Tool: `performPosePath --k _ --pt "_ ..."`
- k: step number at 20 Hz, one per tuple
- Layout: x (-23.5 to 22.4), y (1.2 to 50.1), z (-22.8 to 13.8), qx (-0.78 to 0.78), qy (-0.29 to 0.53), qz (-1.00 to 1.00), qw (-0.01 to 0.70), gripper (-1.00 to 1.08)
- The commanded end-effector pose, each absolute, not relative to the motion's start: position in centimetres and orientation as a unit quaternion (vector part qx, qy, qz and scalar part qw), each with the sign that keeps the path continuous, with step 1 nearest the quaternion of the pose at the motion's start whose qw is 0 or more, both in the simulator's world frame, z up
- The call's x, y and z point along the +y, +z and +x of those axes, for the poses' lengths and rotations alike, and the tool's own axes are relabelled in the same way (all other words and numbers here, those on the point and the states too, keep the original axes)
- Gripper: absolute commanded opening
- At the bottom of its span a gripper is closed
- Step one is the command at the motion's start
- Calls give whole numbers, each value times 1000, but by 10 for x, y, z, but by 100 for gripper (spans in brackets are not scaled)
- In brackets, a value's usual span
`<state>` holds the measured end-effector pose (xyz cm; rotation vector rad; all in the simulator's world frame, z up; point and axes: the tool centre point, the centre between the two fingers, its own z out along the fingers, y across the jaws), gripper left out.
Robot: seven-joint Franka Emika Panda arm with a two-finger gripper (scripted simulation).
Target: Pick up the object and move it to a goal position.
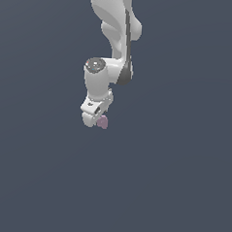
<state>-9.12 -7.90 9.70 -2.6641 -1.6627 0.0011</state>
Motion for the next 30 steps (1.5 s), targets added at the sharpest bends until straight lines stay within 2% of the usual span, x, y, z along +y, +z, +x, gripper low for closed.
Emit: performPosePath --k 1,17,30 --pt "-79 96 -91 -530 0 -848 0 -100" --pt "-76 104 -86 -530 0 -848 0 -100" --pt "-47 174 -44 -530 0 -848 0 -100"
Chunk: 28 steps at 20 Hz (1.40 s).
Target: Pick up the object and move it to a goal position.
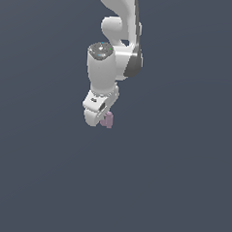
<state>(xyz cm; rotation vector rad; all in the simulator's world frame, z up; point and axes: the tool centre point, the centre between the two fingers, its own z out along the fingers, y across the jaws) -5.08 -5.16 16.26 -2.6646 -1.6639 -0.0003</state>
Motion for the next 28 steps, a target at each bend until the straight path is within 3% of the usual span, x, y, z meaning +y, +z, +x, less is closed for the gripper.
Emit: performPosePath --k 1,16,28 --pt "-44 182 -40 -530 0 -848 0 -100" --pt "0 290 29 -529 0 -848 0 -100" --pt "19 339 63 -529 0 -848 0 -100"
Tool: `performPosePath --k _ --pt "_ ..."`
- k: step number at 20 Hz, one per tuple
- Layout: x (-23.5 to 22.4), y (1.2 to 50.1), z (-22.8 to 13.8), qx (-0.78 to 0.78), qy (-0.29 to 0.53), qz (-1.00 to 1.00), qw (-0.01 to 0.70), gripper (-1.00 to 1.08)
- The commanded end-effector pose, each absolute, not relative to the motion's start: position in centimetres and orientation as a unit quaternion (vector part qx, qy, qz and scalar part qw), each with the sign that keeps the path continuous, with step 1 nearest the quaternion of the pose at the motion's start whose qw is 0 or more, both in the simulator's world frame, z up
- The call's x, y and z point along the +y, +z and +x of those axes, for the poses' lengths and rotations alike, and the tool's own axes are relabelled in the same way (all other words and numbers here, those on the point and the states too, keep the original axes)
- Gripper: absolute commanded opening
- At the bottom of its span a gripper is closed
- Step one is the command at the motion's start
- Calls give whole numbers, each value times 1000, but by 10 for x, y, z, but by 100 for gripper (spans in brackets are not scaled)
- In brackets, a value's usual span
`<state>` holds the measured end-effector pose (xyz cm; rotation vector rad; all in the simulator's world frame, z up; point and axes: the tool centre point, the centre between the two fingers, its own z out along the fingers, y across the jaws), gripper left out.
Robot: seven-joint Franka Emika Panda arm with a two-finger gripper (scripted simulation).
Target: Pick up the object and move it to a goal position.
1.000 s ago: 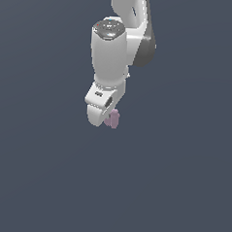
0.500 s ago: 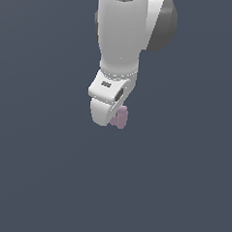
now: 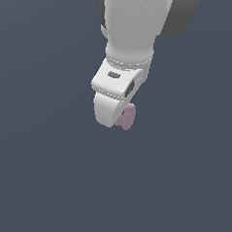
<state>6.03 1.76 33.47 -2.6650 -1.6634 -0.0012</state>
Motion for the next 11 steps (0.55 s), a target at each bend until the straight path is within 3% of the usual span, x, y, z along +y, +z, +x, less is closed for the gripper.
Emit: performPosePath --k 1,11 --pt "20 341 65 -529 0 -848 0 -100" --pt "24 350 72 -530 0 -848 0 -100"
